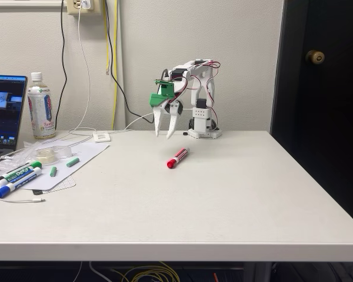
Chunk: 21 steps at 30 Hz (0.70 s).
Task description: Pick up the red marker.
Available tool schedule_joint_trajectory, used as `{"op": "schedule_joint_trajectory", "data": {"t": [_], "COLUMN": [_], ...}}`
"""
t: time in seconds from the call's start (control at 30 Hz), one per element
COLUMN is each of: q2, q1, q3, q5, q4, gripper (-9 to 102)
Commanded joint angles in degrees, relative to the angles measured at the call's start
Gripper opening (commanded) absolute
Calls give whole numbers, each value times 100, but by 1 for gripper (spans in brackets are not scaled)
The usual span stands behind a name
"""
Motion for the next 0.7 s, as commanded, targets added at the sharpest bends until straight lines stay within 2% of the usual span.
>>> {"op": "schedule_joint_trajectory", "data": {"t": [0.0,0.23,0.67], "q2": [264,413,694], "q1": [62,35,-334], "q3": [396,1441,1433], "q5": [-519,-580,299], "q4": [-26,-378,483], "gripper": [15,19,18]}}
